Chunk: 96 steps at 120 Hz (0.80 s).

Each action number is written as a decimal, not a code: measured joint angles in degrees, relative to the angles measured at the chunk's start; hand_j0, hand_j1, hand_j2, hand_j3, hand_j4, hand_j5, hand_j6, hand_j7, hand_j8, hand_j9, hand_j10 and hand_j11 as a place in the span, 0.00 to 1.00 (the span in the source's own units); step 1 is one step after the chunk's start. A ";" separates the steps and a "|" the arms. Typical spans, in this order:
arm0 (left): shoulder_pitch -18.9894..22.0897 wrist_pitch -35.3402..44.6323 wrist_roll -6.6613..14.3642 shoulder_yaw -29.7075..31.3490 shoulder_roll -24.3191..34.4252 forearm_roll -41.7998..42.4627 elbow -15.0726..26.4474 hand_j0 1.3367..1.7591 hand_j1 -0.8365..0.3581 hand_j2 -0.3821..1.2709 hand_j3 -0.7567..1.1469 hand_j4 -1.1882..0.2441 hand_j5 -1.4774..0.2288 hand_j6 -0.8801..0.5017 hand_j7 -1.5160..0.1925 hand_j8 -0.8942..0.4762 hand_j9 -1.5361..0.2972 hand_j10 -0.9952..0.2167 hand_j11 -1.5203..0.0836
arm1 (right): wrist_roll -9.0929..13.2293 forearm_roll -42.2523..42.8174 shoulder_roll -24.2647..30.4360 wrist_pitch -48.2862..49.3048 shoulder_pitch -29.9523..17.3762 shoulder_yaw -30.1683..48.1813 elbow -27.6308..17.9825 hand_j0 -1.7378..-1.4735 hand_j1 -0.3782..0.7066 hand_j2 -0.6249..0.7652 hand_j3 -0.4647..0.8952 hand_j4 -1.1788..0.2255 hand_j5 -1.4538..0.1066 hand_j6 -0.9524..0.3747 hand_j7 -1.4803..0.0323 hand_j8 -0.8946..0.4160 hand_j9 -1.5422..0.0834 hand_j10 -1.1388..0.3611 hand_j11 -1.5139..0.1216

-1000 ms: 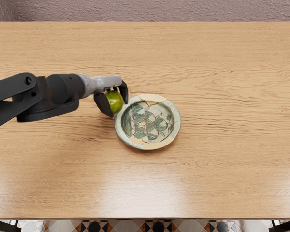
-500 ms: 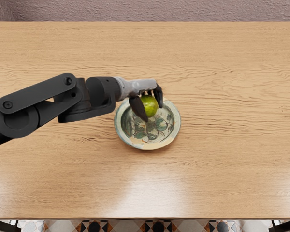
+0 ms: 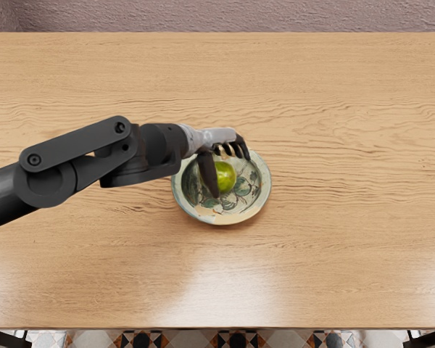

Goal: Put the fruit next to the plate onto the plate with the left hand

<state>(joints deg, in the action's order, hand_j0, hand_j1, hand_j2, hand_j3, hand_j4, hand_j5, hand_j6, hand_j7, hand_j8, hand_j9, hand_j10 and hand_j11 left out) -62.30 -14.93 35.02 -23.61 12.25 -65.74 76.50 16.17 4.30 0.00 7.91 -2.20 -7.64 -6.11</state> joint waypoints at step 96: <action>0.25 -20.01 -0.02 -12.38 27.98 50.82 0.08 0.76 0.97 0.23 0.40 0.81 0.84 0.62 0.87 0.63 0.82 0.80 0.92 | 0.00 0.00 0.00 0.00 0.28 -0.03 0.12 0.30 0.03 0.45 0.34 0.84 0.93 0.72 0.98 0.68 0.95 0.76 0.93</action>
<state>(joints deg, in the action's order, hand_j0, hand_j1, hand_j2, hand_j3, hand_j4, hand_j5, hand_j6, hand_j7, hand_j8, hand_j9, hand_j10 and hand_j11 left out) -62.05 -34.94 35.00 -35.99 40.22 -14.93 76.58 16.17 4.31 0.00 7.91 -1.91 -7.67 -5.98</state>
